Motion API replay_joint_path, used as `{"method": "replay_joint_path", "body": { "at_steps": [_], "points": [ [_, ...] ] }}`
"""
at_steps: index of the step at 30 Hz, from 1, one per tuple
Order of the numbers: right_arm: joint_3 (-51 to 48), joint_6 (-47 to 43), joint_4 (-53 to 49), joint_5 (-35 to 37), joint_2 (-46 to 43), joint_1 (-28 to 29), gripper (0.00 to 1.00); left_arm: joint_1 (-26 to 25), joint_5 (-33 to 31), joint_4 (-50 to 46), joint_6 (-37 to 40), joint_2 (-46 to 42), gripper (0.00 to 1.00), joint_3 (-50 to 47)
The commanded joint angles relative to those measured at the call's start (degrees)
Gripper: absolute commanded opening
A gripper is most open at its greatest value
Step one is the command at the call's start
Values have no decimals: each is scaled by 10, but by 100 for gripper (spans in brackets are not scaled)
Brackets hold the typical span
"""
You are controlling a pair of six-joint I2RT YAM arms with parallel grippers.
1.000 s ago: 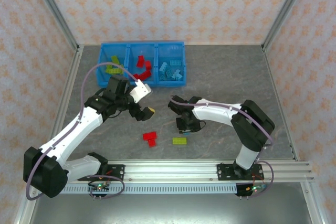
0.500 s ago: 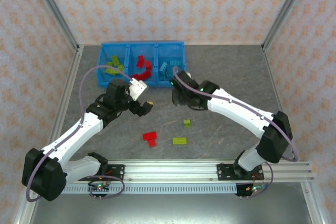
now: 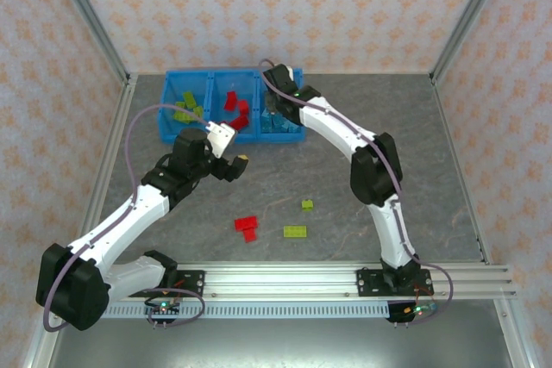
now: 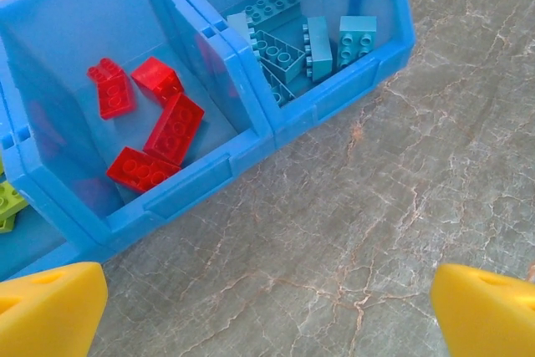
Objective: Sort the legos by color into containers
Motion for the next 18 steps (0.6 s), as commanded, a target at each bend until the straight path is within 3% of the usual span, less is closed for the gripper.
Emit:
{"method": "replay_joint_path", "body": {
  "at_steps": [1,4,11,14,18],
  "points": [
    [67,-14,-26,1,22,-8,38,5,-19,21,-8,-7,100,-8],
    [109,-21,-54,-1,40,-11,46,7,-19,22,-11,-4,100,-7],
    [127,-25,-75,-17,12,-19,49,8,-31,-7,-76,6,100,16],
    [119,-28,-95,-20,-27,-21,49,7,-52,-89,-159,19,100,66],
    [53,-26,-112,-39,-121,-23,51,-7,-97,-261,-327,46,96,143]
  ]
}}
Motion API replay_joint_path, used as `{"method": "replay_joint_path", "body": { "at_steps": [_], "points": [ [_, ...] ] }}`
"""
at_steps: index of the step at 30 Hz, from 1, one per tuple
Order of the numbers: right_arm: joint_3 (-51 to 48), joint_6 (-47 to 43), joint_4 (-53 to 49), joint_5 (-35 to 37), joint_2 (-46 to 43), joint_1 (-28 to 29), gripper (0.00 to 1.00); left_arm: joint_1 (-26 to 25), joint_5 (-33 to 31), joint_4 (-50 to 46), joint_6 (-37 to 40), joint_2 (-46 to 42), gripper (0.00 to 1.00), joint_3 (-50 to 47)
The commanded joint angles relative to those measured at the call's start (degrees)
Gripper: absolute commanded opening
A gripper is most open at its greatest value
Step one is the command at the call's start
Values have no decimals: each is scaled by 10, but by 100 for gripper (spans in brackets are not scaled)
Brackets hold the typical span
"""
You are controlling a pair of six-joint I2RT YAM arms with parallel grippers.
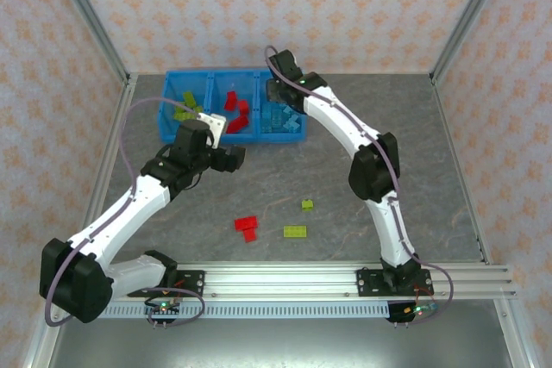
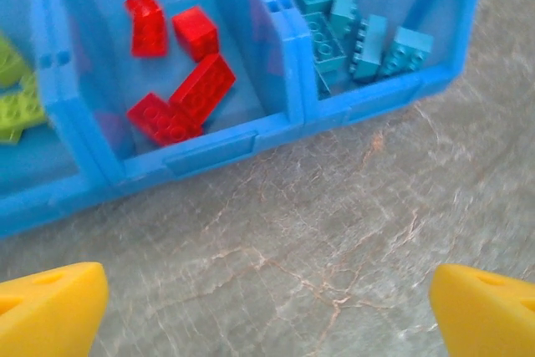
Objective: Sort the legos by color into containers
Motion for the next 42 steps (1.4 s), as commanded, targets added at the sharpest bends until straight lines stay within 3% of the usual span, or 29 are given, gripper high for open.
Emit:
{"method": "replay_joint_path", "body": {
  "at_steps": [1,4,8,12,18,33,42],
  "points": [
    [-51,-6,-29,-20,-134,-3,53,-22,-50,-180,-178,17,94,64],
    [-138,-7,-22,-45,-217,-4,62,-75,-52,-274,-281,30,86,75],
    [-241,6,-27,-41,-304,-4,68,-160,-20,-308,-370,40,82,40],
    [-310,17,-54,-32,-357,-3,74,-249,7,-283,-394,60,81,12],
    [-372,20,-87,-18,-386,-4,80,-315,53,-247,-416,127,79,-20],
    [-361,23,-94,-14,-388,-4,81,-283,61,-235,-444,222,55,-36],
    [-374,28,-94,-8,-405,-4,82,-274,73,-219,-425,233,43,-37]
  ]
}}
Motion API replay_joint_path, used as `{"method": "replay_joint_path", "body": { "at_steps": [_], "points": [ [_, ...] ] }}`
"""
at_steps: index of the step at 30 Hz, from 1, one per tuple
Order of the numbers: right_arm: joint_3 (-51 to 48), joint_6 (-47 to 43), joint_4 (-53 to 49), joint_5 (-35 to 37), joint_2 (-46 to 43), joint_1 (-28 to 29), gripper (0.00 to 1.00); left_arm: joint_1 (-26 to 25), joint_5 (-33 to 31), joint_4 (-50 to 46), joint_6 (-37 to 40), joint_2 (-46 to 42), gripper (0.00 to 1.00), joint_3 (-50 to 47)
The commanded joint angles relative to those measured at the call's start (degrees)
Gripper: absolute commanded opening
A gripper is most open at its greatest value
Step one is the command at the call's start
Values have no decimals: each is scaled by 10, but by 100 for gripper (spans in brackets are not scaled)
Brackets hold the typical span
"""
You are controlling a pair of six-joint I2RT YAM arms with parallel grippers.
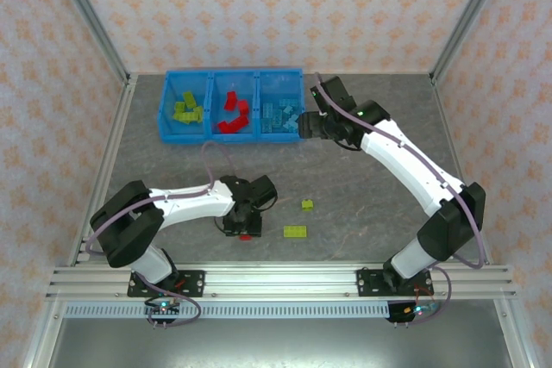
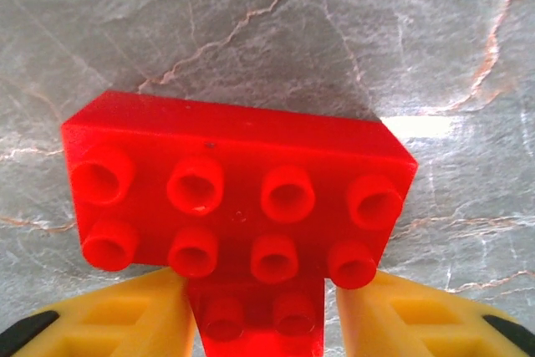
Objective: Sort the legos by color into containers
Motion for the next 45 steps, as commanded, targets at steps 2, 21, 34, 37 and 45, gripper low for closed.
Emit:
{"method": "replay_joint_path", "body": {
  "at_steps": [2,21,34,37,45],
  "points": [
    [5,10,-23,9,-24,-3,82,5,2,12,5,-8,34,-11],
    [-42,57,-17,-75,-97,-3,84,150,-145,-89,154,-28,24,321],
    [-68,71,-3,-65,-125,-2,84,317,-206,3,168,265,26,570],
    [-73,75,1,-65,-130,-2,84,327,-197,-9,180,330,31,642],
    [-78,79,-5,-63,-143,-3,85,340,-185,-29,177,378,47,703]
  ]
}}
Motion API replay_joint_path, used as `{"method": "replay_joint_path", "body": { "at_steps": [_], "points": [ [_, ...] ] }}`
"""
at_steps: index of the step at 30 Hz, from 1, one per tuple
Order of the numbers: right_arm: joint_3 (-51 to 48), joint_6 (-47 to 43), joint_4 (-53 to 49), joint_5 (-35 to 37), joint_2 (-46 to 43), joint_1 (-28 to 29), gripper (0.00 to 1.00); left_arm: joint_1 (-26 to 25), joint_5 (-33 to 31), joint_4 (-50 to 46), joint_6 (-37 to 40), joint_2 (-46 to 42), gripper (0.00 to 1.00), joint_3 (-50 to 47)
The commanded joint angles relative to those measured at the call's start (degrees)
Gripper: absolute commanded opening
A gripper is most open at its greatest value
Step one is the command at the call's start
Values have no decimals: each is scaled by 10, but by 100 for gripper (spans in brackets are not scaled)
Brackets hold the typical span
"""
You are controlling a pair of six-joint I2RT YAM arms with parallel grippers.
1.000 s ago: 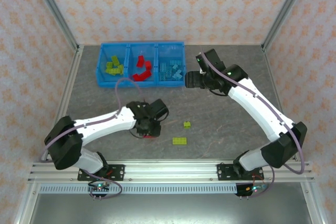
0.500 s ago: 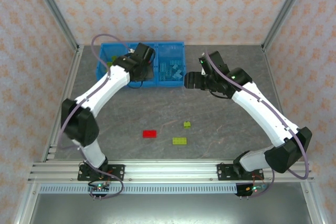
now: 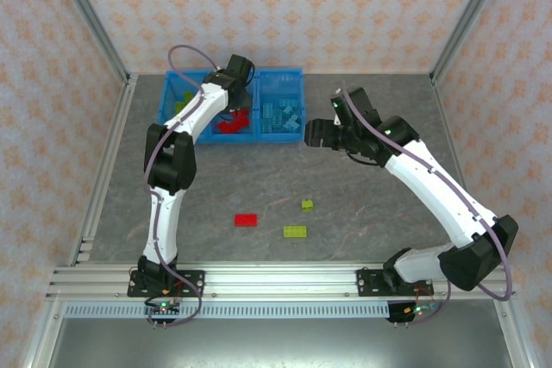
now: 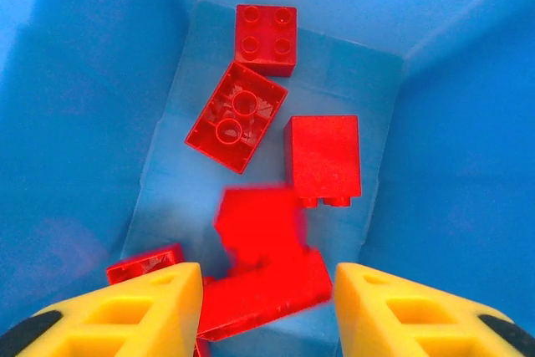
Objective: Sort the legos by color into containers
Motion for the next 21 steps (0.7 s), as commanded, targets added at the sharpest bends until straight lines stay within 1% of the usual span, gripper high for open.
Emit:
{"method": "replay_joint_path", "body": {
  "at_steps": [1,4,7,9,11,13,17,21],
  "points": [
    [-10,8,4,9,-21,-2,85,5,3,-23,3,-20,48,25],
    [-10,9,8,9,-21,-3,85,5,14,-28,5,-46,48,14],
    [-12,10,13,7,-18,-3,85,4,39,-37,2,-97,47,-14],
    [-14,10,13,8,-16,-3,85,-1,57,-37,2,-147,47,-58],
    [-16,10,15,9,-13,-2,85,-14,69,-31,2,-216,46,-124],
    [-22,9,20,10,-10,-2,85,-37,71,-33,2,-277,46,-188],
    [-20,4,21,5,6,-2,85,-98,57,-52,-22,-385,47,-322],
    [-11,-6,19,-1,27,-3,85,-156,59,-74,-52,-454,49,-424]
  ]
}}
